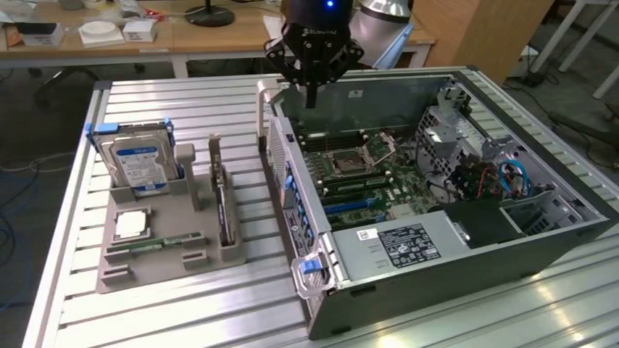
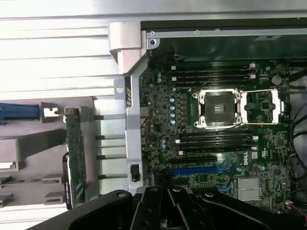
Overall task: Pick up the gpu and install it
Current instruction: 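Reach for the gpu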
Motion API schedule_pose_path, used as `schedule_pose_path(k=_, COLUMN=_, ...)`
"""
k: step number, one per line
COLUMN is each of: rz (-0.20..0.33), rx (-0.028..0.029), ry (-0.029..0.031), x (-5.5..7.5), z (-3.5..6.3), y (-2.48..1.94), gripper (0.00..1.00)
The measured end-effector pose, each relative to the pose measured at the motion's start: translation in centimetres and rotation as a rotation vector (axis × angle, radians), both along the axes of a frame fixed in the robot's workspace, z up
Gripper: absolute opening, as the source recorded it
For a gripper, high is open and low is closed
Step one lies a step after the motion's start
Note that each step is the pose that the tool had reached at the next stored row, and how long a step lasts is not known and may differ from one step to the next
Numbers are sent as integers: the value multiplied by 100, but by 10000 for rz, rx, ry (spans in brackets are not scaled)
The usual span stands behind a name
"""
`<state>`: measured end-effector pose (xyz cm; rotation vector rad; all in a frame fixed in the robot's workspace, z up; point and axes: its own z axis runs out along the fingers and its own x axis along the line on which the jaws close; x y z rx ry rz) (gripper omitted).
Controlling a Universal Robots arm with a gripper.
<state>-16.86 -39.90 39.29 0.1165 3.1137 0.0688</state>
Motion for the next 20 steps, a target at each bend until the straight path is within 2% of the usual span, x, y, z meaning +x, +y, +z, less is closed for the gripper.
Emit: schedule_pose_path(k=20, rz=0, rx=-1, ry=13, x=-377, z=-15, y=0, gripper=10)
